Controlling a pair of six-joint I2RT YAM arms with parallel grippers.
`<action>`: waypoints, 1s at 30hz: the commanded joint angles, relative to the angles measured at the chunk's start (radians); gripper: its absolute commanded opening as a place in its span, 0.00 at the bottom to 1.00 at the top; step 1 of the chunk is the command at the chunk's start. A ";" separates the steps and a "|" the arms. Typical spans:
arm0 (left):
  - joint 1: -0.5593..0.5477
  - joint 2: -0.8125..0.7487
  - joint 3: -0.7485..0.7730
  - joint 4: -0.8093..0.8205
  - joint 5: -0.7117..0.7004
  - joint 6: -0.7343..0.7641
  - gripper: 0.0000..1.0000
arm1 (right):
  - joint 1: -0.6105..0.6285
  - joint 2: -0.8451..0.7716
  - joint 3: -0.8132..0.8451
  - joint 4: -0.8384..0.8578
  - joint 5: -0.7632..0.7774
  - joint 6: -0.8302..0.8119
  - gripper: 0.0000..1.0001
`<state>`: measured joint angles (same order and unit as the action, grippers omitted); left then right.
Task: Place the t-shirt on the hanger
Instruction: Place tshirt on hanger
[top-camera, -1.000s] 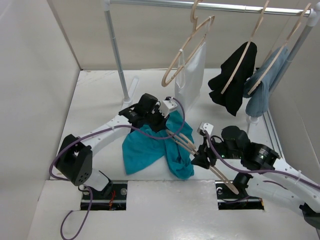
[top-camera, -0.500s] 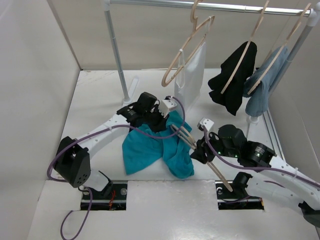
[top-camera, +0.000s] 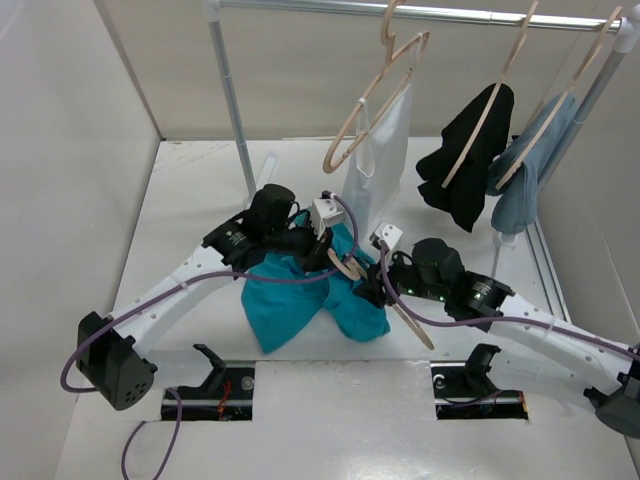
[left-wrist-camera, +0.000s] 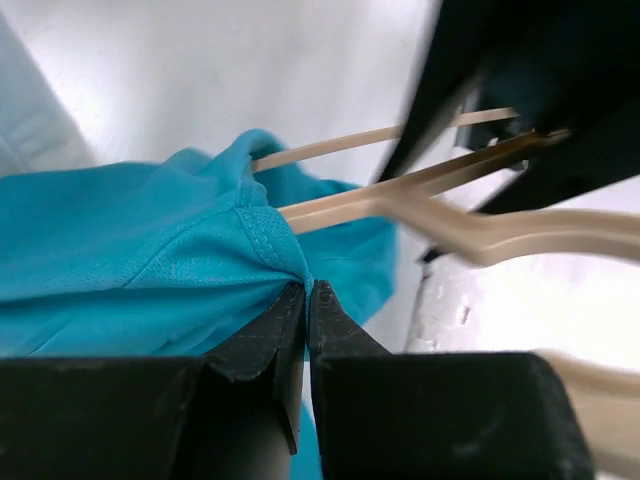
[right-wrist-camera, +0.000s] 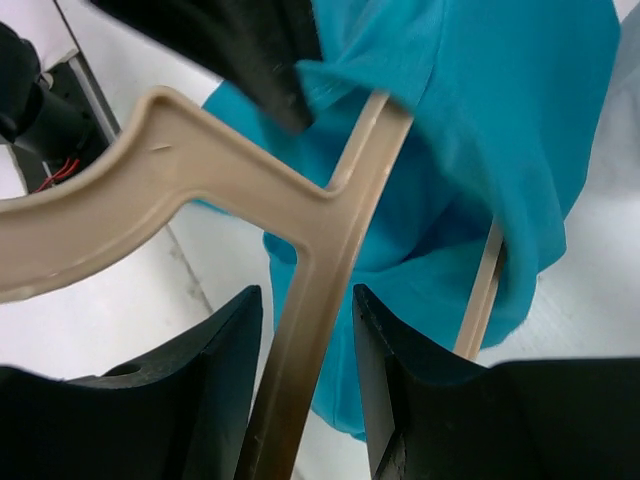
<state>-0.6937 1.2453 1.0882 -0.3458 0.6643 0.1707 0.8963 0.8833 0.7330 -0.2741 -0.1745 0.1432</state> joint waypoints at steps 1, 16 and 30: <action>-0.023 -0.050 -0.016 0.059 0.126 -0.033 0.00 | -0.002 0.046 0.023 0.193 -0.003 -0.076 0.00; -0.032 -0.185 -0.027 -0.093 -0.029 0.240 0.50 | -0.002 0.094 -0.020 0.346 -0.148 -0.188 0.00; -0.032 -0.432 -0.135 -0.036 -0.247 0.536 0.74 | -0.002 0.131 -0.038 0.357 -0.197 -0.240 0.00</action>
<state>-0.7181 0.8665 0.9627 -0.4393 0.4339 0.6170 0.9047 1.0119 0.7040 0.0463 -0.3794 -0.0639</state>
